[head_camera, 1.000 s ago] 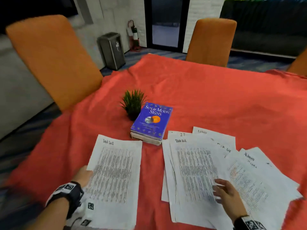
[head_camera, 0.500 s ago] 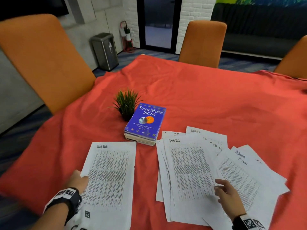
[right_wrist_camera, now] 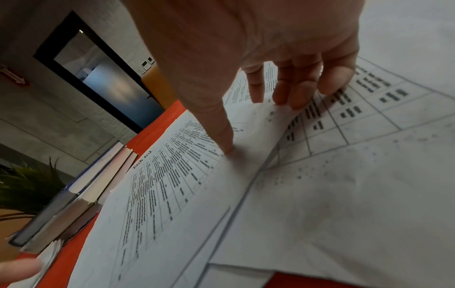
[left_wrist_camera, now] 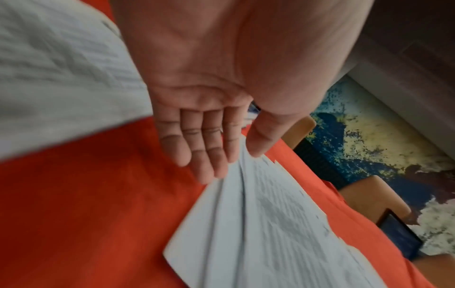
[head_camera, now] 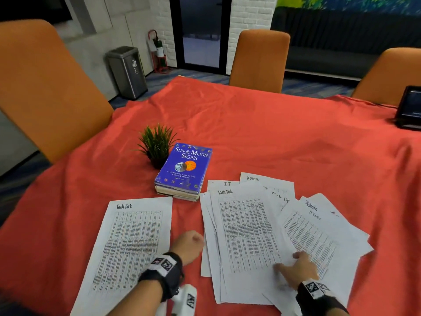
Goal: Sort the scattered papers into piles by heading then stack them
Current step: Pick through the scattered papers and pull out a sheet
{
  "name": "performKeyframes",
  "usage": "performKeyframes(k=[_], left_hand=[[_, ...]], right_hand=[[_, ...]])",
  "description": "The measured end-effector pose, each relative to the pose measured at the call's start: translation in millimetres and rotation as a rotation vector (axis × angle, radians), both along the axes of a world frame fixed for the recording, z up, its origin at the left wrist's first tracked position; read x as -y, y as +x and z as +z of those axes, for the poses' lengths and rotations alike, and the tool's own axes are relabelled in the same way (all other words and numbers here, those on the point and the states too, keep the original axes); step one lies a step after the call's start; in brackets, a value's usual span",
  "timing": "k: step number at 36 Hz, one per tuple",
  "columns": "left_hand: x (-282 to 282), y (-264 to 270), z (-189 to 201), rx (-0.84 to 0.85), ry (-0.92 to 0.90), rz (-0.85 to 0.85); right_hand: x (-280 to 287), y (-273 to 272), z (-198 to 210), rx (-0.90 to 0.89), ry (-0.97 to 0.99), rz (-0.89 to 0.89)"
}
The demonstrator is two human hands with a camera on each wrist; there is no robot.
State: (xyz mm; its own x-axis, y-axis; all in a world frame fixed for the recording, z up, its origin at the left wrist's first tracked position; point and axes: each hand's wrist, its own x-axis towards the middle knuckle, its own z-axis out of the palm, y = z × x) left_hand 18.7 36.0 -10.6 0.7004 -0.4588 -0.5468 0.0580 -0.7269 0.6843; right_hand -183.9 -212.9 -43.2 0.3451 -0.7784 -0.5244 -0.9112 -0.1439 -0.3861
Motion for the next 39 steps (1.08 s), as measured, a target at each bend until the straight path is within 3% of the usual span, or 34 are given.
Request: performKeyframes(k=[3, 7, 15, 19, 22, 25, 27, 29, 31, 39], left_hand=[[28.6, -19.8, -6.6, -0.118, 0.016, -0.015], [42.1, -29.6, -14.2, -0.101, 0.069, -0.025], [32.4, -21.5, -21.3, -0.133, 0.036, 0.089], [21.9, -17.1, -19.6, -0.166, 0.043, 0.127], [10.0, -14.9, -21.5, -0.251, 0.028, 0.212], [-12.4, -2.3, -69.6, -0.337, -0.056, 0.345], [-17.7, -4.8, -66.6, -0.391, -0.086, 0.422], [-15.4, -16.8, -27.2, -0.395, -0.083, 0.491], [-15.4, -19.5, -17.1, -0.386, -0.125, 0.557], [-27.6, -15.7, -49.3, -0.477, -0.264, 0.636]], right_hand=[[0.1, 2.7, 3.2, -0.046, 0.006, 0.036], [1.6, 4.8, 10.6, -0.055, 0.063, 0.205], [-15.7, 4.7, 30.0, 0.342, 0.339, 0.377], [-22.5, 7.8, 34.0, 0.454, 0.517, 0.357], [-19.4, 10.8, 33.8, 0.52, 0.538, 0.192], [2.5, 11.6, 22.1, 0.419, 0.126, 0.017], [17.9, 7.8, 15.2, 0.262, -0.094, -0.03], [26.0, 2.9, 13.1, 0.076, -0.123, 0.026], [29.9, -1.3, 10.0, -0.044, -0.13, 0.103], [24.1, 10.2, 19.2, 0.008, 0.041, 0.124]])
